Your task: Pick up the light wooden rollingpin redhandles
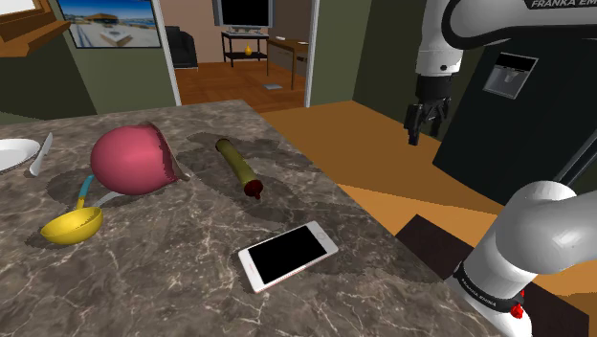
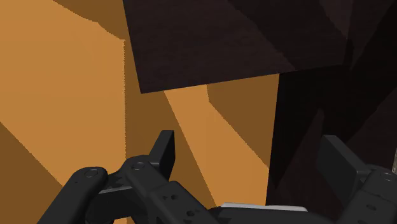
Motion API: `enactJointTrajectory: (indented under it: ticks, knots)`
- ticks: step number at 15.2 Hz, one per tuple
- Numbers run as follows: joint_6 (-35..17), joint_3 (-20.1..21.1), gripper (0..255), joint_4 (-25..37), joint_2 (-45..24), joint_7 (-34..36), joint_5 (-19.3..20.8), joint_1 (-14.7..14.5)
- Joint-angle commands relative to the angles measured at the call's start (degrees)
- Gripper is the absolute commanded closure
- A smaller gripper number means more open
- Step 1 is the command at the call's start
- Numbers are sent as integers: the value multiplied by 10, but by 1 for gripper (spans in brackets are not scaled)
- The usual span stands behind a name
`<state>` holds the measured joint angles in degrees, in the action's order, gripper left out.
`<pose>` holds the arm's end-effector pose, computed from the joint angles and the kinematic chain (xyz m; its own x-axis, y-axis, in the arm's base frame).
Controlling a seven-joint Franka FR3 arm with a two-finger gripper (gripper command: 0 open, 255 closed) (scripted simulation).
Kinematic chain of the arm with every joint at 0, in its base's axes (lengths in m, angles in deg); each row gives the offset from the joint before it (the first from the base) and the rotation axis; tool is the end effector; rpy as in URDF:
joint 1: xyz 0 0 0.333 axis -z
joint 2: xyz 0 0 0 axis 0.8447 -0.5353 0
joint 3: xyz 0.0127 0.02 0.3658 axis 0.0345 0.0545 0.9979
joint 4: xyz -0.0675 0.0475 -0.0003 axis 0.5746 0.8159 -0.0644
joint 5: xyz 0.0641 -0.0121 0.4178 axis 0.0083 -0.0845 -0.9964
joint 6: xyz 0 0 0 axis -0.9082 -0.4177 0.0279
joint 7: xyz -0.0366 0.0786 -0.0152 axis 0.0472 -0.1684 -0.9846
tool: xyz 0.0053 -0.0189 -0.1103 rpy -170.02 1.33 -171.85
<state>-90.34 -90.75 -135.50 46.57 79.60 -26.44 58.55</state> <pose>0.2964 -0.0361 0.5723 0.9687 -0.1691 -0.1815 -0.1638 -0.9855 0.0437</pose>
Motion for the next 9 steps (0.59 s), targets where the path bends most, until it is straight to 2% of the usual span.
enactJointTrajectory:
  ticks: [1, 9]
  knots:
    - [0, 0, 0, 0, 0, 0, 0, 0]
    - [-75, 78, 0, 45, -104, 101, -61, -32]
